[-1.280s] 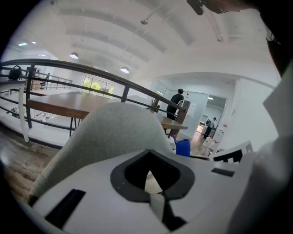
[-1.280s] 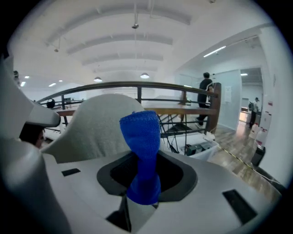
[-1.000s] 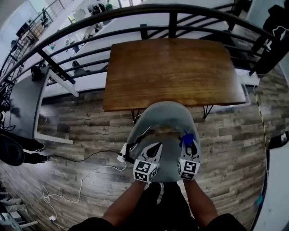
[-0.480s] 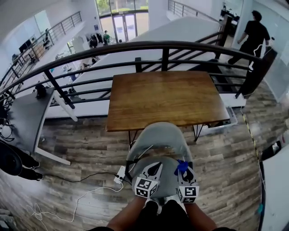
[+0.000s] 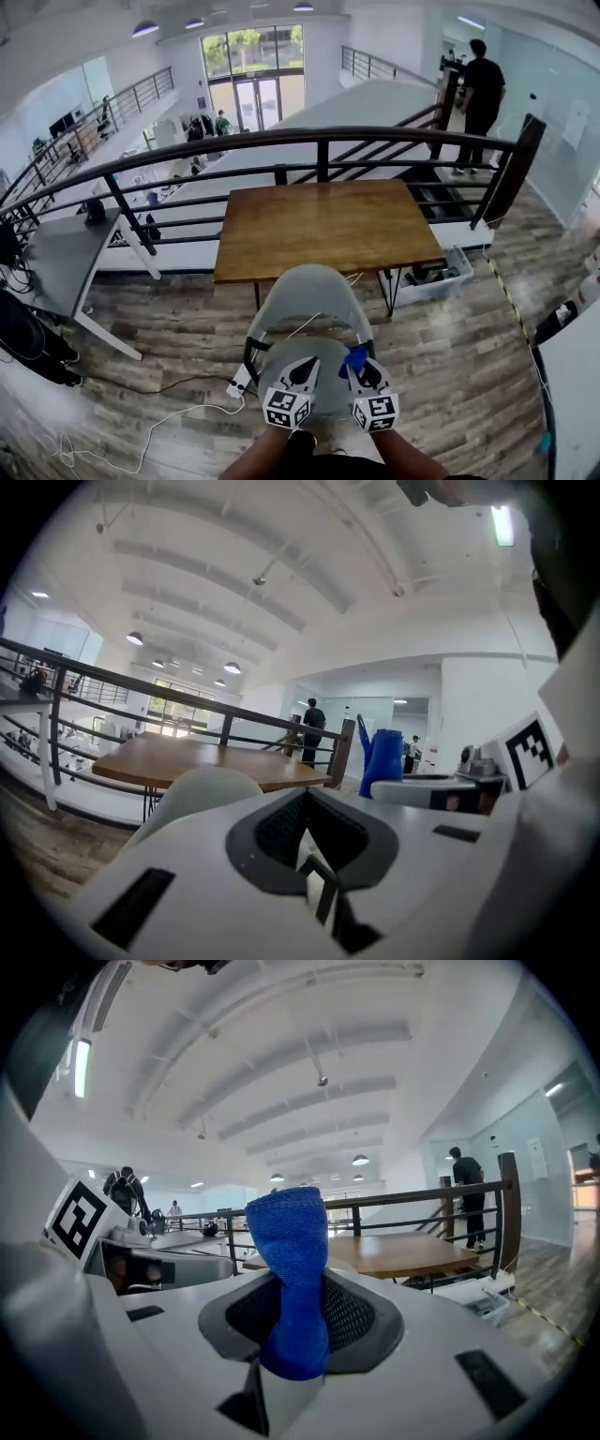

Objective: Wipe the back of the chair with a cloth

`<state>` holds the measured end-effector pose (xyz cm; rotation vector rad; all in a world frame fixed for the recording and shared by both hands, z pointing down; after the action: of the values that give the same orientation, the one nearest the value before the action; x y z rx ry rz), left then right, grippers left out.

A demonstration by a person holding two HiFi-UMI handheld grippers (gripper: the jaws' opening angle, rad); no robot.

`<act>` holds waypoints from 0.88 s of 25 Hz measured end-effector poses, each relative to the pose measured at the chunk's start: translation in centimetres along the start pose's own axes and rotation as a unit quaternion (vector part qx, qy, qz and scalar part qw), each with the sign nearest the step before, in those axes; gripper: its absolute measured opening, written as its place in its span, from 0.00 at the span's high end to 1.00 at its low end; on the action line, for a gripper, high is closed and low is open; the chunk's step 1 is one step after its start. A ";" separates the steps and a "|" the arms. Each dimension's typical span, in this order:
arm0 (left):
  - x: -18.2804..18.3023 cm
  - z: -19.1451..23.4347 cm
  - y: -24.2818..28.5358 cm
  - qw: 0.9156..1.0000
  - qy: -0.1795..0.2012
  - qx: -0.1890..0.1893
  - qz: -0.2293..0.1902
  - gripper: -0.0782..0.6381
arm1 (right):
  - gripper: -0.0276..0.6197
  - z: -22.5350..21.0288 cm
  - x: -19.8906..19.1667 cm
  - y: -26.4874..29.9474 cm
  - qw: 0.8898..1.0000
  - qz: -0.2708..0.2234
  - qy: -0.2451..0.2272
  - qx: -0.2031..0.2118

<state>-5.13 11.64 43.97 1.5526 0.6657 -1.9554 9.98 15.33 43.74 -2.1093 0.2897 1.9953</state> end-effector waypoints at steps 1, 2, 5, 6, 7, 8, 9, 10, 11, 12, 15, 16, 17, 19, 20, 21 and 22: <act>0.3 -0.9 -0.8 1.000 0.002 0.007 -0.005 0.89 | 0.78 0.0 0.5 -0.9 1.000 -0.005 -0.006 0.005; 0.5 -1.8 -1.7 1.000 0.003 0.015 -0.008 0.89 | 0.78 -0.1 0.9 -1.8 1.000 -0.007 -0.014 0.010; 0.6 -4.4 -4.5 0.999 -0.004 0.034 -0.008 0.89 | 0.78 0.0 1.6 -4.4 0.999 -0.006 -0.027 0.016; 0.6 -5.3 -5.3 0.999 -0.004 0.035 -0.006 0.89 | 0.78 0.1 1.9 -5.1 0.999 -0.008 -0.032 0.019; 0.6 -6.2 -6.0 0.999 -0.002 0.034 -0.003 0.89 | 0.78 0.3 2.2 -5.8 0.999 -0.011 -0.035 0.023; 0.7 -7.1 -6.5 1.000 0.003 0.031 -0.002 0.89 | 0.78 0.4 2.5 -6.3 0.999 -0.014 -0.035 0.027; 0.8 -7.9 -6.8 1.000 0.008 0.028 -0.002 0.89 | 0.78 0.5 2.7 -6.8 0.999 -0.017 -0.034 0.030; 1.0 -8.6 -7.0 1.000 0.012 0.025 -0.004 0.89 | 0.78 0.5 2.7 -7.2 0.999 -0.019 -0.033 0.033; 1.1 -9.2 -7.1 1.000 0.016 0.022 -0.005 0.89 | 0.78 0.5 2.8 -7.5 0.999 -0.020 -0.032 0.035; 1.3 -9.6 -7.2 1.000 0.019 0.021 -0.007 0.89 | 0.78 0.5 2.8 -7.8 0.999 -0.022 -0.031 0.037; 2.2 -10.4 -7.5 0.999 0.031 0.022 -0.014 0.89 | 0.78 0.7 3.3 -8.1 0.998 -0.028 -0.031 0.046; 2.4 -10.7 -7.6 0.999 0.034 0.023 -0.017 0.89 | 0.78 0.7 3.5 -8.2 0.998 -0.031 -0.032 0.049; 2.5 -11.0 -7.7 0.999 0.035 0.025 -0.018 0.89 | 0.78 0.7 3.8 -8.4 0.998 -0.034 -0.033 0.050; 2.6 -11.3 -8.0 0.999 0.033 0.025 -0.019 0.89 | 0.78 0.5 4.1 -8.7 0.998 -0.039 -0.034 0.043; 2.5 -11.4 -8.2 0.999 0.031 0.026 -0.018 0.89 | 0.78 0.4 4.2 -9.0 0.998 -0.039 -0.033 0.038; 2.4 -11.6 -8.3 0.999 0.030 0.028 -0.018 0.89 | 0.78 0.2 4.3 -9.2 0.998 -0.039 -0.033 0.035; 2.3 -11.7 -8.3 0.999 0.029 0.031 -0.018 0.89 | 0.78 0.0 4.3 -9.4 0.998 -0.039 -0.033 0.034</act>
<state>-3.03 25.34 39.64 1.6513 0.6677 -1.9817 13.01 24.33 39.71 -1.9787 0.2561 1.9780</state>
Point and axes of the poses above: the fingertips, and each gripper's own axes: y forward along the fingers, z to its left, x out of its top, the point moved 6 cm from there along -y, backward along the fingers, and after that the axes turned 12 degrees about -z, right-handed, at the moved point
